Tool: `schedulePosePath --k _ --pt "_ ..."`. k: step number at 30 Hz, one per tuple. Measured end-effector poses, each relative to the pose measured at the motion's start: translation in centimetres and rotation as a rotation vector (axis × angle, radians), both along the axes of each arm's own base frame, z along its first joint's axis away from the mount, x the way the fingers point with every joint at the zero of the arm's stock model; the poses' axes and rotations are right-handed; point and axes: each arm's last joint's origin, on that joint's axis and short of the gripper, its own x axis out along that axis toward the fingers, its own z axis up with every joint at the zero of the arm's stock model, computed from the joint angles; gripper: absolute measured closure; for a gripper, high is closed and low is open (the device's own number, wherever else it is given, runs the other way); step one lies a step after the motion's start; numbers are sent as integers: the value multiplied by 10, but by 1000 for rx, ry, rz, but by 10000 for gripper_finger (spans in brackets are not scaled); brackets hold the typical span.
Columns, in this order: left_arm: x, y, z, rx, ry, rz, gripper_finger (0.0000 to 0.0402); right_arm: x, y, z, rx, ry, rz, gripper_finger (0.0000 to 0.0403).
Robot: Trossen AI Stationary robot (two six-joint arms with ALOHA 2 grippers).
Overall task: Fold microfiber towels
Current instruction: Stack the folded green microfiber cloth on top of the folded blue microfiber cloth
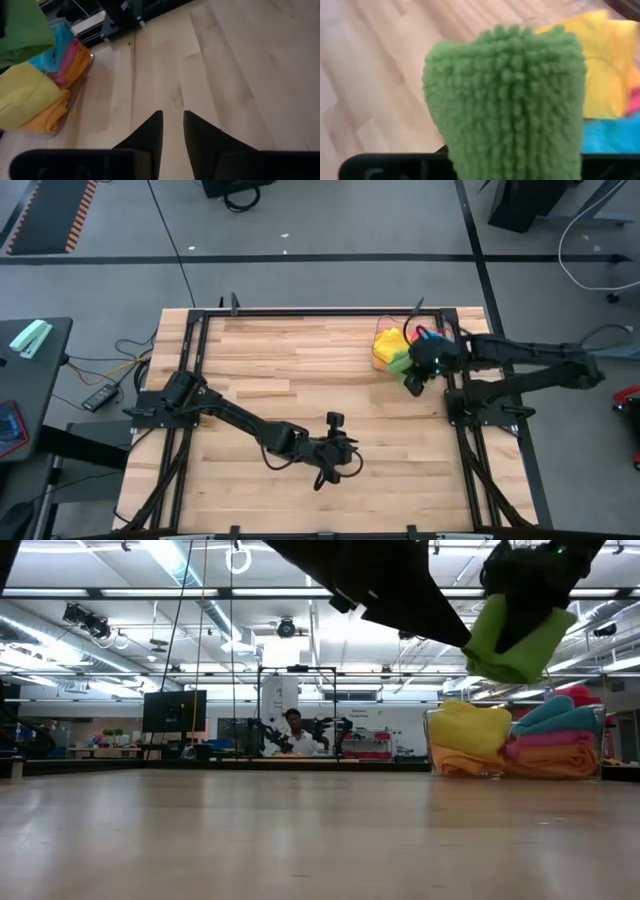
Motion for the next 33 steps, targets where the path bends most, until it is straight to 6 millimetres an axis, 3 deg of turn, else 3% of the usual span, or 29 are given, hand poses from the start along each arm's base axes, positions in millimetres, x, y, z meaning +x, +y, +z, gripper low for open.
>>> schedulePosePath --k 6,12,24,33 --pt "3 8 1 -2 -7 20 317 -7 -28 -1 -3 30 -132 338" --pt "6 17 1 -2 -6 40 319 -16 -48 -5 -239 194 -309 338" --pt "12 34 1 50 0 50 323 6 -66 -44 -455 759 -280 338" --pt "15 41 2 89 1 42 334 13 -72 -54 -619 945 -259 338"
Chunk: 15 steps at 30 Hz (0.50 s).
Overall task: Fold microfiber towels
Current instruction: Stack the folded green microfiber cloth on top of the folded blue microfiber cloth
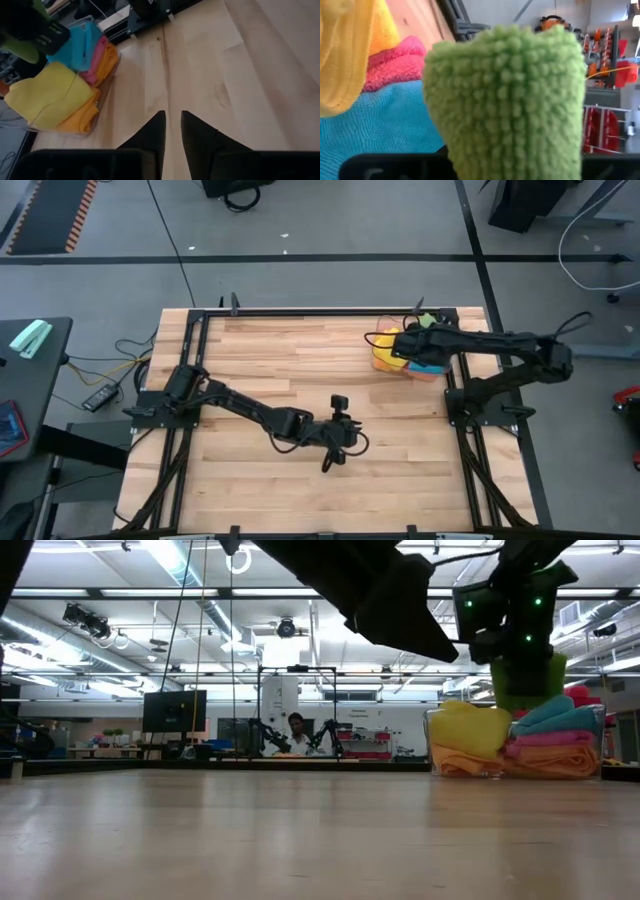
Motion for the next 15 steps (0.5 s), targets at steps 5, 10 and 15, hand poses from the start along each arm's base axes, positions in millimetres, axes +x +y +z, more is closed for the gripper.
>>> schedulePosePath --k 5,10,15 --pt "2 6 0 -1 0 16 332 4 -2 -13 29 103 21 338" --pt "1 6 -1 -4 11 20 328 5 -3 -17 6 213 66 338" --pt "1 6 -1 -5 11 18 337 7 -4 -18 71 255 121 338"
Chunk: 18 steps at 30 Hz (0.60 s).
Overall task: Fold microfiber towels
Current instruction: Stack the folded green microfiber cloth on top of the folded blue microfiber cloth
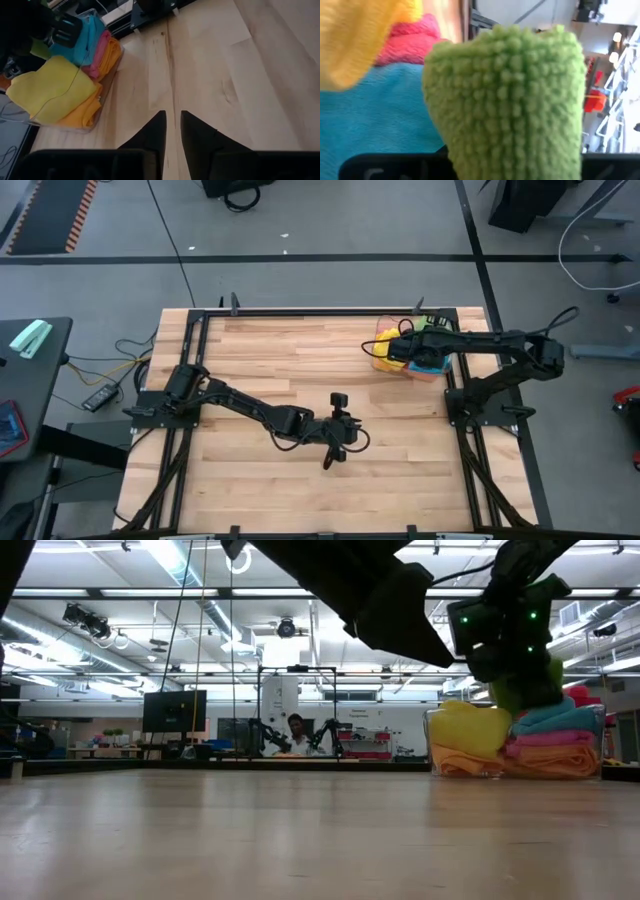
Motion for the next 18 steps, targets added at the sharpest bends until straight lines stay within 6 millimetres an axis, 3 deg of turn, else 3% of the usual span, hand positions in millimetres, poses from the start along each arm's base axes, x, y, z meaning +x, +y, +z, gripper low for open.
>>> schedulePosePath --k 13,18 --pt "-2 -6 0 1 6 -13 336 2 -1 -8 266 -56 26 336" --pt "-3 -8 -2 7 21 -19 343 -1 -4 -10 373 -88 9 299"
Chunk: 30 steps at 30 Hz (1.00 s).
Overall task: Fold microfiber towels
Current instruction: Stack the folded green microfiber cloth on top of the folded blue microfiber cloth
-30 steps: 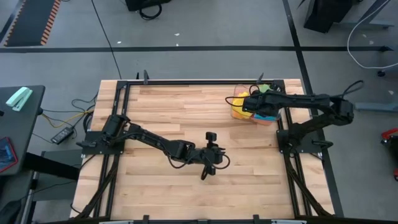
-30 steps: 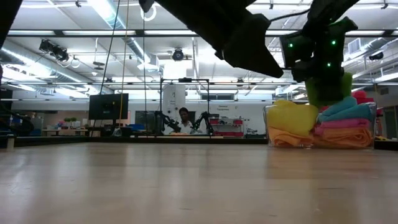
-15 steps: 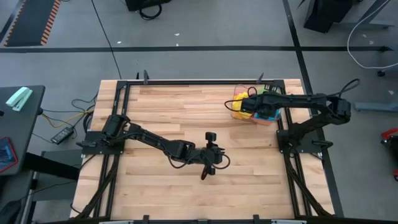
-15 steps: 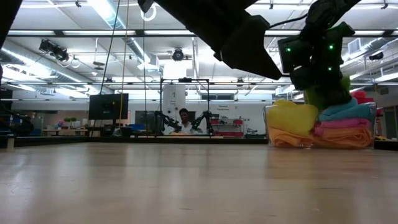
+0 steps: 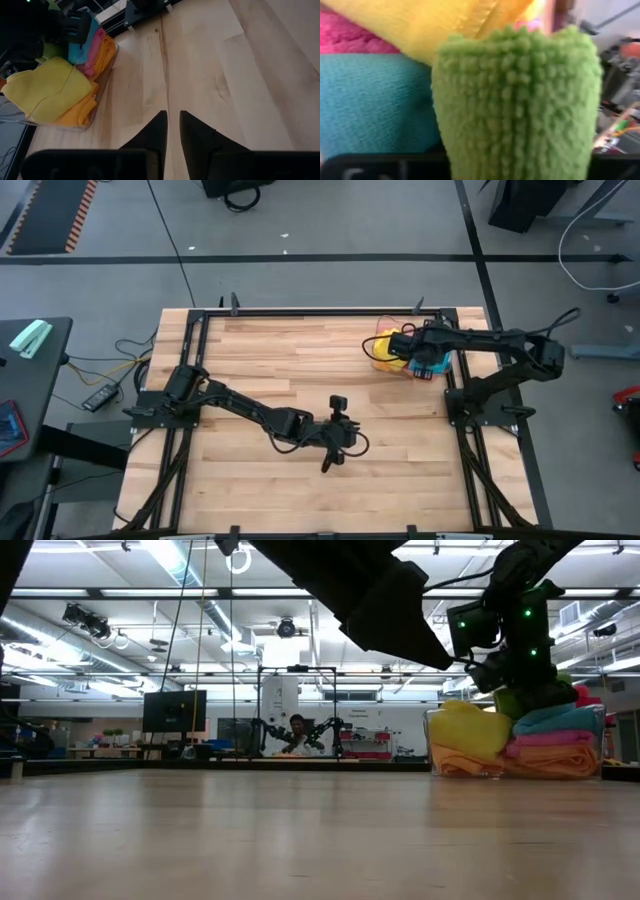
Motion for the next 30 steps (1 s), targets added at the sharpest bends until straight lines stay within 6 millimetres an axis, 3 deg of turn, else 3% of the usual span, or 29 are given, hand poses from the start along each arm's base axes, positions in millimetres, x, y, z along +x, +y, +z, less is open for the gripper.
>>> schedulePosePath --k 8,15,22,30 --pt "0 -1 0 0 0 -2 351 -3 -9 5 53 -17 -29 199" --pt "0 0 0 3 7 -2 345 -2 -14 15 169 -66 -20 140" --pt "-1 0 -1 6 18 -1 355 -4 -15 33 211 -48 -59 120" --pt "-1 0 -2 7 24 0 349 4 -15 56 324 -189 -111 120"
